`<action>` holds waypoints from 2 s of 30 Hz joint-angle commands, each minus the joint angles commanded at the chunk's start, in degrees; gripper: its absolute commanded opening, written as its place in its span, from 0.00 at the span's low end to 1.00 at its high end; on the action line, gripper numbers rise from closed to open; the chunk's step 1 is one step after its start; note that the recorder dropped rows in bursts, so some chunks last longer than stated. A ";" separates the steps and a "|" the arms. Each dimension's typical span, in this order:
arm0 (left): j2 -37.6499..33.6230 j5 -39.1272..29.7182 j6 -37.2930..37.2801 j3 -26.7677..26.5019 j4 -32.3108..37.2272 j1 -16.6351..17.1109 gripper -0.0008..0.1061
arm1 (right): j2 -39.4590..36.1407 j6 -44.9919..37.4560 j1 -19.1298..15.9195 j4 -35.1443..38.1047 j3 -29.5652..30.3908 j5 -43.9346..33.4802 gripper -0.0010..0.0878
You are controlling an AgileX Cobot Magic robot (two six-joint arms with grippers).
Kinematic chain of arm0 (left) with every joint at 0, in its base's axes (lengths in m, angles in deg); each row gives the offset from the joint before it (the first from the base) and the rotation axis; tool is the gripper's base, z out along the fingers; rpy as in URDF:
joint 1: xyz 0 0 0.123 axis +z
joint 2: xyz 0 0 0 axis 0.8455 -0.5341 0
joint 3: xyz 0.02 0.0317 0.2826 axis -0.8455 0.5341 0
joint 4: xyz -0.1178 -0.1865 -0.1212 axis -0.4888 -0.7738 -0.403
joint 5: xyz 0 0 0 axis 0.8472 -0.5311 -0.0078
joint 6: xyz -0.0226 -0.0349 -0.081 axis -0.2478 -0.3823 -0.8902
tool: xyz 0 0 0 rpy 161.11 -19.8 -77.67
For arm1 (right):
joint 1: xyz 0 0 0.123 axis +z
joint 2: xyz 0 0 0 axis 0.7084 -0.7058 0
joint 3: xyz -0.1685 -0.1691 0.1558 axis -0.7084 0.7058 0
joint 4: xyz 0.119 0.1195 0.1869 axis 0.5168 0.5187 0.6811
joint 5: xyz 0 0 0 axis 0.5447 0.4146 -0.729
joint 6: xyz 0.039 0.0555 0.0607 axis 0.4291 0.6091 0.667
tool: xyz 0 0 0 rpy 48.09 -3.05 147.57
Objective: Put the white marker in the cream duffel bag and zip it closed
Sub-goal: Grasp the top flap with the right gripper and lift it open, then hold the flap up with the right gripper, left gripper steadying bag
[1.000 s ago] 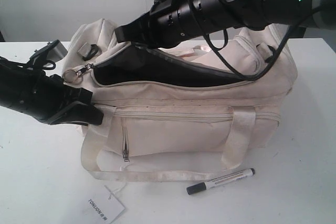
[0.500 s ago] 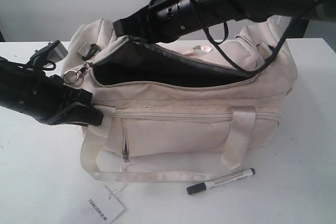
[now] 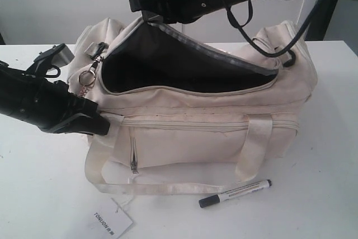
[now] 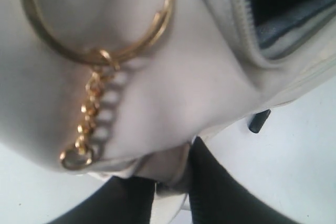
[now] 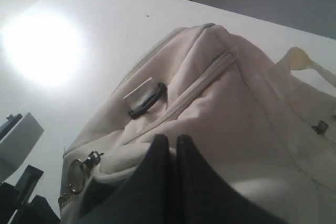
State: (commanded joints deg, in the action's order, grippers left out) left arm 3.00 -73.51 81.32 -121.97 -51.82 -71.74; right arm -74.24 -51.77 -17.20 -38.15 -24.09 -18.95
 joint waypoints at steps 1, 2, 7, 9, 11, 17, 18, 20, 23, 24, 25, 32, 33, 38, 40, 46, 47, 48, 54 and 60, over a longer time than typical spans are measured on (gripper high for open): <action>0.00 0.00 0.00 0.00 0.00 0.00 0.01 | 0.00 0.00 -0.13 0.00 -0.17 0.23 0.01; 0.00 0.00 0.00 0.00 0.00 0.00 0.01 | 0.00 0.15 -0.29 0.00 -0.47 0.11 0.01; 0.00 -0.12 0.00 0.00 0.01 0.00 0.01 | -1.28 1.57 -0.96 0.00 -3.58 -2.48 0.01; 0.00 -0.12 0.00 0.00 0.14 0.00 0.01 | -2.30 2.14 -1.09 0.00 -5.19 -3.94 0.01; 0.00 -0.12 0.17 0.00 0.12 0.00 0.01 | -3.51 3.06 -1.61 0.00 -6.78 -5.17 0.01; 0.00 -0.01 0.65 0.00 0.12 0.00 0.01 | -6.75 4.26 -3.33 0.00 -11.16 -7.67 0.01; 0.00 -0.01 0.98 0.00 0.12 0.00 0.01 | -7.09 4.51 -3.91 0.00 -11.83 -8.22 0.01; 0.00 -0.01 1.89 0.00 0.12 0.00 0.01 | -7.98 4.61 -4.91 0.00 -13.49 -10.02 0.01; 0.00 -0.01 2.02 0.00 0.12 0.00 0.01 | -9.01 5.00 -6.48 0.00 -15.48 -12.86 0.01; 0.00 -0.01 2.01 0.00 0.47 0.00 0.01 | -9.61 5.00 -7.03 0.00 -16.08 -13.94 0.01; 0.00 -0.01 2.01 0.00 0.75 0.00 0.01 | -9.88 5.00 -7.38 0.00 -16.52 -14.64 0.01; 0.00 -0.01 2.01 0.00 2.57 0.00 0.01 | -12.08 5.13 -9.60 0.14 -19.03 -15.88 0.01; 0.00 -0.01 2.01 0.00 2.87 0.00 0.01 | -12.36 5.13 -9.72 0.14 -19.49 -15.88 0.01; 0.00 -0.01 2.01 0.00 3.53 0.00 0.01 | -13.94 5.16 -10.96 0.14 -22.48 -16.67 0.01; 0.00 -0.01 2.01 0.00 3.53 0.00 0.01 | -14.96 6.07 -11.46 0.14 -23.66 -17.20 0.01; 0.00 -0.20 2.01 0.00 3.89 0.00 0.01 | -17.92 6.64 -12.55 0.14 -27.69 -18.08 0.01; 0.00 -0.20 2.01 0.00 4.02 0.00 0.01 | -18.33 7.17 -12.81 0.14 -28.60 -18.56 0.01; 0.00 -0.24 2.01 0.00 4.15 0.00 0.01 | -18.91 7.58 -13.11 0.14 -29.25 -18.82 0.01; 0.00 -0.35 2.01 0.00 4.71 0.00 0.01 | -21.49 7.83 -14.34 0.14 -33.69 -21.09 0.01; 0.00 -0.35 2.01 0.00 4.96 0.00 0.01 | -23.97 10.50 -16.03 0.14 -37.98 -21.97 0.01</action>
State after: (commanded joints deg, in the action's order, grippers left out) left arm 3.00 -73.85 83.34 -121.97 -46.87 -71.74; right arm -98.21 -41.27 -33.23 -38.01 -62.07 -40.92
